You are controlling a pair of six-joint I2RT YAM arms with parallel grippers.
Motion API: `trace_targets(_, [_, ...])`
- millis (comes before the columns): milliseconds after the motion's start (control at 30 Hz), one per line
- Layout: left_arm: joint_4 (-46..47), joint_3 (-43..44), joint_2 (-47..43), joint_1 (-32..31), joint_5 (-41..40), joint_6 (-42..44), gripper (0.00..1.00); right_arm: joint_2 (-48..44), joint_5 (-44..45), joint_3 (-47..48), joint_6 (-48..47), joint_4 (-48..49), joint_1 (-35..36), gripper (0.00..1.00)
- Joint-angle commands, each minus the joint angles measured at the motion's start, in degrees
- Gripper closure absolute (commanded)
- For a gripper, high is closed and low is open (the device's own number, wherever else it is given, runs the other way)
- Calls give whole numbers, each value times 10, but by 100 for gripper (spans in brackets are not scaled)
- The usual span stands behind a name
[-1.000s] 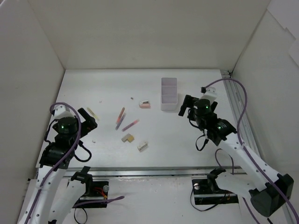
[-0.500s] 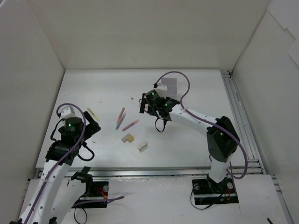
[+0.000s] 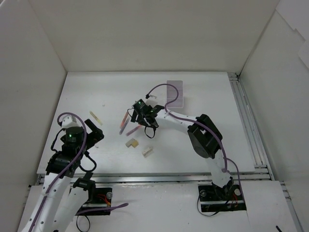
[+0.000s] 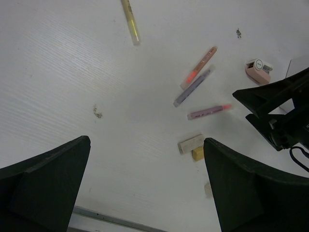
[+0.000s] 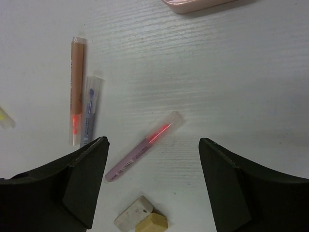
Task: Sort the stationery into containers
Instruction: Pick up the pen from the center of the board.
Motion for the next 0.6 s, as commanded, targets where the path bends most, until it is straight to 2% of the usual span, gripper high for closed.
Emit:
trace_targets(0, [21,4,-1,-3,6,0,0,7,10,45,42,-18,3,29])
trace_targets(67, [26,2,-6,-3,10,3,0,25,12,63,45,-32,3,31])
trace_targets(100, [28,2,-10,-3,11,4,0,30,12,68,49,-35,1,38])
trace_targets(133, [28,0,-12,-3,12,5,0,42,5,79,51,-40,-1,40])
trace_targets(467, [35,-8,-24,-3,11,6,0,91,5,124,61,-82,-2,42])
trace_targets(567, [35,-9,-22,-3,10,6,0,99,4,130,64,-87,-3,53])
